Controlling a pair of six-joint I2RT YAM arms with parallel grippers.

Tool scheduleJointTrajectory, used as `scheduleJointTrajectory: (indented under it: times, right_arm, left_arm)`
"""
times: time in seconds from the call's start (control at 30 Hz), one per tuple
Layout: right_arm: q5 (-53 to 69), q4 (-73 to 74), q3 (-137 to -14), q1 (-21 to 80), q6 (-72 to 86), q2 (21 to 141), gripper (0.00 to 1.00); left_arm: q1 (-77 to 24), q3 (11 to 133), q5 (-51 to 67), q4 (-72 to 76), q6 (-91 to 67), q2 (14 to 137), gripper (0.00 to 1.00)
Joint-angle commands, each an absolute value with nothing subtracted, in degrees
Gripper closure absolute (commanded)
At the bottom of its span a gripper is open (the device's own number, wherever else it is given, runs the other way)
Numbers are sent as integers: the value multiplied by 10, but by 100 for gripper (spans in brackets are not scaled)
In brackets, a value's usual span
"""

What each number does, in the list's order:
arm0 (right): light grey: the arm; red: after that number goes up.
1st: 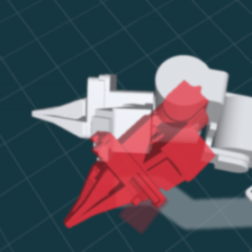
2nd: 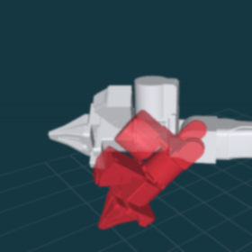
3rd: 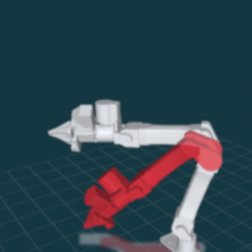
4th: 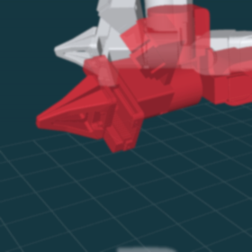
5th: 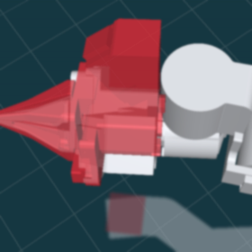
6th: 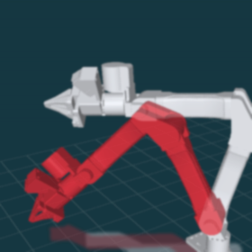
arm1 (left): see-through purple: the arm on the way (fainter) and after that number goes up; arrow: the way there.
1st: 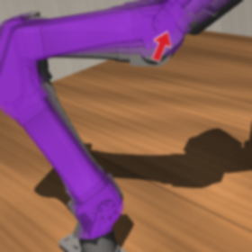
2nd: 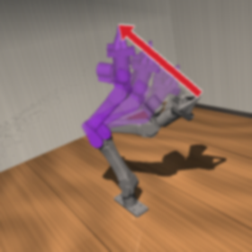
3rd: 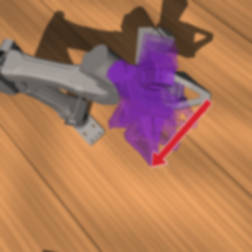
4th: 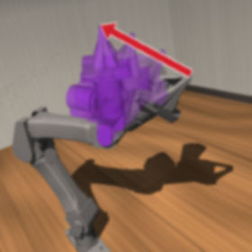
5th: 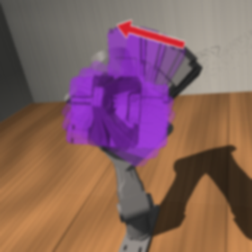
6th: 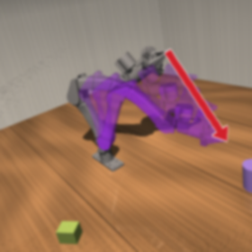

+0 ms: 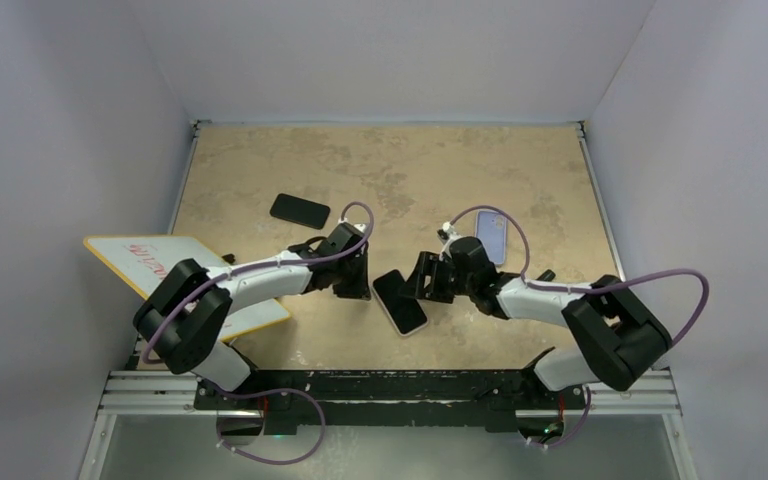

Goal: Put the phone into the phone case

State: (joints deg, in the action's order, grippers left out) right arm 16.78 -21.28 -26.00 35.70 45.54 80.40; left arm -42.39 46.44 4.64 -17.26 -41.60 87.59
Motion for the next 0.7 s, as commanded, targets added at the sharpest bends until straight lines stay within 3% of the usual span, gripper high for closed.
scheduleJointTrajectory:
  times: [0.0,0.17,0.5,0.67]
  right_arm:
    - [151,-182,-291,378,447,834,30]
    - [196,-242,-279,382,483,847,30]
    - [316,-515,-248,381,644,895,31]
    - [316,-528,-255,381,642,872,32]
  left_arm:
    - [-423,449,70,-143,-431,893,95]
    - [-423,436,83,-117,-433,917,99]
    - [-423,439,92,-107,-432,923,100]
    - [-422,442,91,-114,-430,920,100]
